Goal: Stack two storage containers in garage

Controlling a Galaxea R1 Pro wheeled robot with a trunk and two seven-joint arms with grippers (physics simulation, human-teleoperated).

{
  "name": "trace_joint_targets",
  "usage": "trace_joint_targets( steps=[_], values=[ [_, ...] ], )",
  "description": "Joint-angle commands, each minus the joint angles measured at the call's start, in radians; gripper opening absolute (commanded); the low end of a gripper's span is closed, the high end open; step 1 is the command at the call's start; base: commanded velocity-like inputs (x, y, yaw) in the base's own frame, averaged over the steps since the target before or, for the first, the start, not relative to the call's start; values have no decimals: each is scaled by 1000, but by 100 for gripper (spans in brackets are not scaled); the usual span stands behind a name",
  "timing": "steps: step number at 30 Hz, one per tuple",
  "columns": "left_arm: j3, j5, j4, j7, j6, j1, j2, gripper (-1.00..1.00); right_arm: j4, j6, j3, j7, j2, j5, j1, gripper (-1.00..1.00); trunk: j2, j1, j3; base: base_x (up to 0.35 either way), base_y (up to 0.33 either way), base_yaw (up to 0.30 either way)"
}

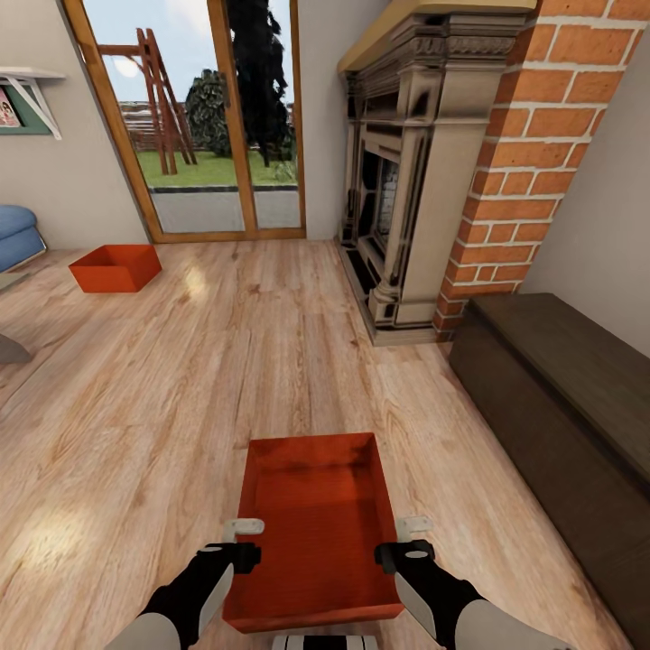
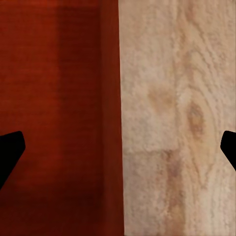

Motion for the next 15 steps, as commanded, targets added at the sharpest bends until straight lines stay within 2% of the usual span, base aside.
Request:
trace_joint_targets(
  steps=[1,15],
  values=[
    [0,-1,-2,3,6,0,1,100,-2,6,9,-7,-1,-5,0,100,0,0,-1,0,0,0],
    [1,0,-2,3,6,0,2,100,-2,7,10,-6,-1,-5,0,100,0,0,-1,0,0,0]
  ],
)
